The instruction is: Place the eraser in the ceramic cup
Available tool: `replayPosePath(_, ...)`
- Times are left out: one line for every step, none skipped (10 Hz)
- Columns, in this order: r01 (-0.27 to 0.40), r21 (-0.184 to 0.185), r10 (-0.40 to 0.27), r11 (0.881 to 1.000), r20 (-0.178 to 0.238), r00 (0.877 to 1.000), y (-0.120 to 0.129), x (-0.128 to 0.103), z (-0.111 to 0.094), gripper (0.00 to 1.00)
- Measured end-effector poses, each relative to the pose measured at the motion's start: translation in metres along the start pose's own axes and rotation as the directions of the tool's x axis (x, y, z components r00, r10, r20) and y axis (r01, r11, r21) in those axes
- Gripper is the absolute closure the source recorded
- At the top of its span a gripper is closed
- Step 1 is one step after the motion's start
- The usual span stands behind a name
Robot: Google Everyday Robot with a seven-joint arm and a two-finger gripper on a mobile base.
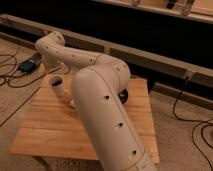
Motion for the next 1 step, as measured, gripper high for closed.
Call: replayPosePath(0.002,0.0,-0.002,1.0,0.0,1.0,0.0003,-0.0002,0.0,0.2)
